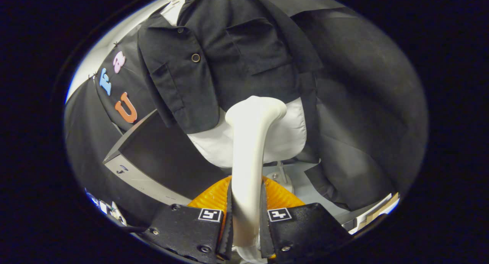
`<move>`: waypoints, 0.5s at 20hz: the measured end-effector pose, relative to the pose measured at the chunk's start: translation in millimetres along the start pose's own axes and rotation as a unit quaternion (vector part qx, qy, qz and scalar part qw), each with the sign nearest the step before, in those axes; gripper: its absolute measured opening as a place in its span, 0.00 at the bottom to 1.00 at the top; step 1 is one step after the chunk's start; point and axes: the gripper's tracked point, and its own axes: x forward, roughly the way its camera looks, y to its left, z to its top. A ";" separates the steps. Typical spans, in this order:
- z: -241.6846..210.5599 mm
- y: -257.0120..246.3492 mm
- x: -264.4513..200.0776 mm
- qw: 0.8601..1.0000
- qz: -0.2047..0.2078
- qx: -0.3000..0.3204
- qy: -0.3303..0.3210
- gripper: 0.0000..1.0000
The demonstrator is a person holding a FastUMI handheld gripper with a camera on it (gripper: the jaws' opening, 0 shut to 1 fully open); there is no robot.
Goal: Iron the clothes twice with a garment steamer, once on the left side and once on the right side.
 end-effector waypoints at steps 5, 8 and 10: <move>-12.7 27.3 -31.7 1.000 -0.001 -0.006 -0.016 0.31; -16.8 51.9 -52.1 0.999 -0.009 -0.002 -0.038 0.31; -19.4 79.1 -68.9 0.999 -0.004 -0.007 -0.049 0.31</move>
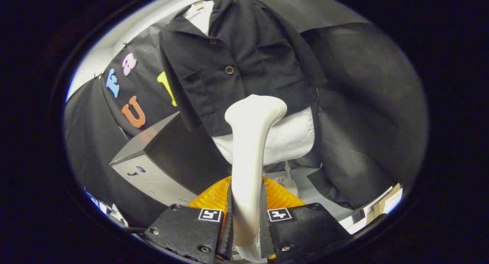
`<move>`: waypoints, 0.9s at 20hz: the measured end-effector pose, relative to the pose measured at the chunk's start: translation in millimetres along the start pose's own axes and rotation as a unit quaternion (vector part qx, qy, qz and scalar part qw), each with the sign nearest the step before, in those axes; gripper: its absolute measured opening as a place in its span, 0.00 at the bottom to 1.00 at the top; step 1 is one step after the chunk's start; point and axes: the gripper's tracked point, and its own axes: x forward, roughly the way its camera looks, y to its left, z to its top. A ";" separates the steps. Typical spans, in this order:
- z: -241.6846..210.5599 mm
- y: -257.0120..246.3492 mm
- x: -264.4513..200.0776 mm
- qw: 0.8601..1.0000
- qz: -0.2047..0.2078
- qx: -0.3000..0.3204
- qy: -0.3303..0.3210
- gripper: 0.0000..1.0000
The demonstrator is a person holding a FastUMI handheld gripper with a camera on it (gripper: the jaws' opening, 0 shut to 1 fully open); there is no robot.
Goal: Iron the clothes twice with a garment steamer, once on the left side and once on the right side.
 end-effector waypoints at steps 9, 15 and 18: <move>-6.2 120.2 -92.3 0.996 0.029 -0.049 -0.073 0.31; -14.0 192.3 -131.2 0.987 0.075 -0.108 -0.092 0.31; -25.8 216.2 -143.4 0.981 0.106 -0.131 -0.093 0.31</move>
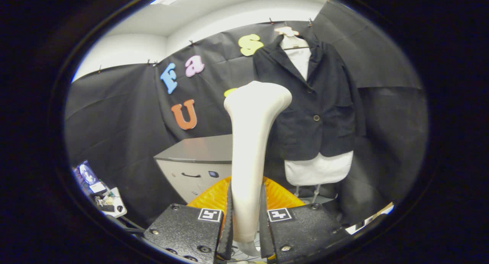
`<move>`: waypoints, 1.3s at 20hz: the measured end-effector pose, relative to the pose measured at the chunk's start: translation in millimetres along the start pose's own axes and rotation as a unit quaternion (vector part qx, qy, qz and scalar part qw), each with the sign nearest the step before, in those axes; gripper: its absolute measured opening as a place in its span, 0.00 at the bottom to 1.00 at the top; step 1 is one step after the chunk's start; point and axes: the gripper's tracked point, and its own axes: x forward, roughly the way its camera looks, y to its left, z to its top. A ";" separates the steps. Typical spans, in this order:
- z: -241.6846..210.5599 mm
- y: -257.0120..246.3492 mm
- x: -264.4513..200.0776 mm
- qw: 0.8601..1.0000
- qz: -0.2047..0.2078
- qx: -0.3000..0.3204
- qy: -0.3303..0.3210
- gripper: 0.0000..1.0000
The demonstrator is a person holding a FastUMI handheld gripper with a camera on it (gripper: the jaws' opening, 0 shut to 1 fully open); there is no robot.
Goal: Iron the clothes twice with a garment steamer, once on the left side and once on the right side.
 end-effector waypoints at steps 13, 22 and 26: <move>-55.5 -20.2 -54.5 0.998 0.047 -0.011 0.032 0.31; -59.4 -27.6 -63.2 0.998 0.057 -0.003 0.031 0.31; -58.6 -29.1 -62.1 0.998 0.056 -0.005 0.030 0.31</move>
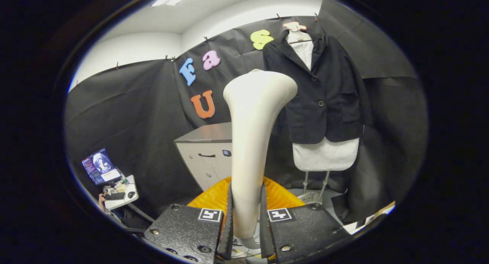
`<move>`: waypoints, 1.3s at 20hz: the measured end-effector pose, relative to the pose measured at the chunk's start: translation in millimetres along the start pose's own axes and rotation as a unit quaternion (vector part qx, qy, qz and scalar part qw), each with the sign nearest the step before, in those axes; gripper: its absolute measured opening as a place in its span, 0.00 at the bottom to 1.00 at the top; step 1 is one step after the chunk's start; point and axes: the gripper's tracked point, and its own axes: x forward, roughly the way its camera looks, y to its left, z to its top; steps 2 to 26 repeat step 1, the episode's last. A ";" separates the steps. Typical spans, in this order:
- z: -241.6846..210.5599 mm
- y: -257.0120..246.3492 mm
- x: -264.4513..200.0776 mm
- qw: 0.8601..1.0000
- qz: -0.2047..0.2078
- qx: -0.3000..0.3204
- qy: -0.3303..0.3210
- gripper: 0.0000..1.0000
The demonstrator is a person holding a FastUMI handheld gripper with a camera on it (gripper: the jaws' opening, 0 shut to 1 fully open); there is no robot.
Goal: Iron the clothes twice with a garment steamer, once on the left side and once on the right side.
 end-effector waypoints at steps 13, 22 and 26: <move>0.1 -0.5 1.1 1.000 0.000 0.000 0.000 0.31; 0.1 -0.5 1.1 1.000 0.000 0.000 0.000 0.31; 0.1 -0.5 1.1 1.000 0.000 0.000 0.000 0.31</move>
